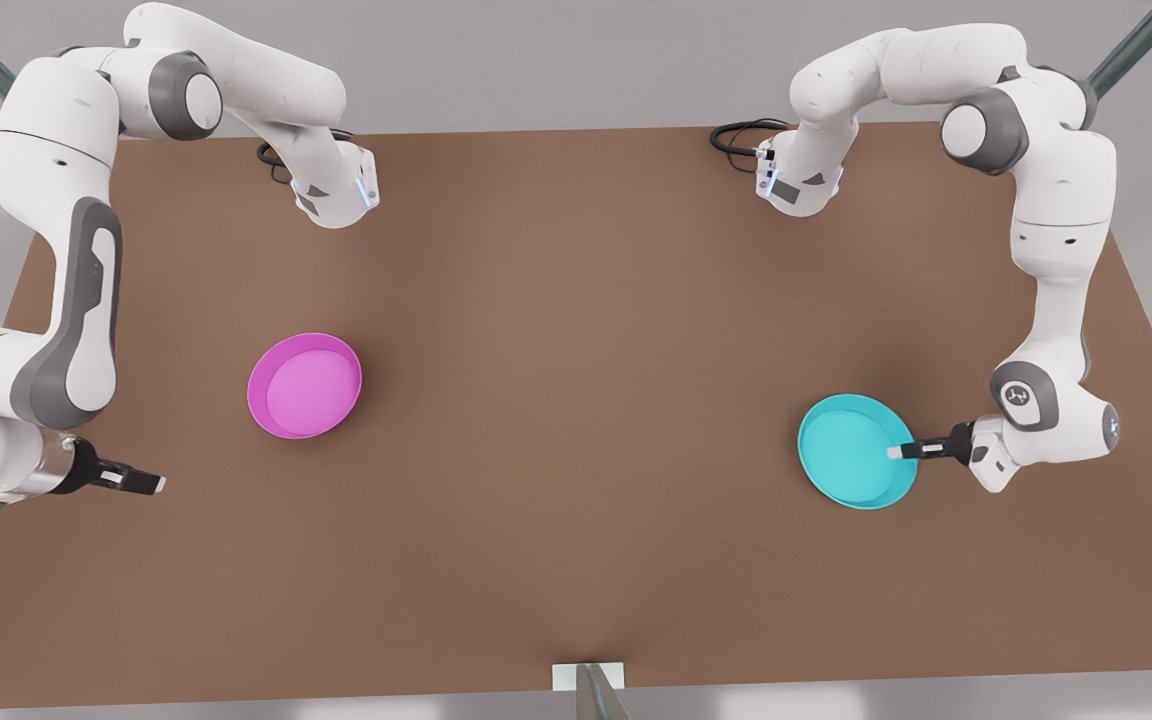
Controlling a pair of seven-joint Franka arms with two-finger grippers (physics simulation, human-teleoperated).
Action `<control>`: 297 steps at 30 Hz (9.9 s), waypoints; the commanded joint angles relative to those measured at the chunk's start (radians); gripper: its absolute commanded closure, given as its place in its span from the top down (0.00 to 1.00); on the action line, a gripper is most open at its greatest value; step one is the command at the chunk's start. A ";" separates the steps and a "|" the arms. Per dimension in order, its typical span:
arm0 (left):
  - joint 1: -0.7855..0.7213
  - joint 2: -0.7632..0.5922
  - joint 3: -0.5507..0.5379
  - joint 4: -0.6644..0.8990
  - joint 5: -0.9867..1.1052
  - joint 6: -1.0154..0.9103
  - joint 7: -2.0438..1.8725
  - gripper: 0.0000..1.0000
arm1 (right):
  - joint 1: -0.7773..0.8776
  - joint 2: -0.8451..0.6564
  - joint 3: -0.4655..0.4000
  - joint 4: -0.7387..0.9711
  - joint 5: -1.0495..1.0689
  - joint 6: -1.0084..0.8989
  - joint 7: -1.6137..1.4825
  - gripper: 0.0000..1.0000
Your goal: Flip the blue plate over with the left arm, and stack the pink plate on top of the blue plate with the right arm
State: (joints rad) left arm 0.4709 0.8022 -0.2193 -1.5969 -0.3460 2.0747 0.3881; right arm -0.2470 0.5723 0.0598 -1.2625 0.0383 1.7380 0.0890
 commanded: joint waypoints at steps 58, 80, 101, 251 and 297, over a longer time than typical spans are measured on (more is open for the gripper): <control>-1.049 -0.212 0.089 -0.003 1.295 -0.863 -0.818 0.21 | -0.003 0.005 0.000 0.000 0.002 0.002 -0.002 1.00; -1.804 0.184 0.604 0.281 1.227 -1.009 -0.928 0.21 | -0.003 0.006 0.000 0.002 0.002 0.002 -0.002 1.00; -2.008 0.400 0.785 0.322 1.012 -0.990 -0.950 1.00 | -0.003 0.006 0.000 0.002 0.002 0.002 -0.002 1.00; -0.658 -0.603 0.373 0.387 0.303 -0.771 -0.598 1.00 | -0.993 0.055 0.830 -1.091 -0.230 0.957 -0.367 0.21; -0.653 -0.604 0.373 0.379 0.306 -0.774 -0.592 1.00 | 0.962 -0.176 -0.067 -0.701 0.818 0.773 0.163 0.21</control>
State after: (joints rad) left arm -0.1823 0.1994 0.1534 -1.2180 -0.0413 1.3008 -0.2049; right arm 0.7493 0.3957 -0.0244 -1.9541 0.8775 2.5044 0.2548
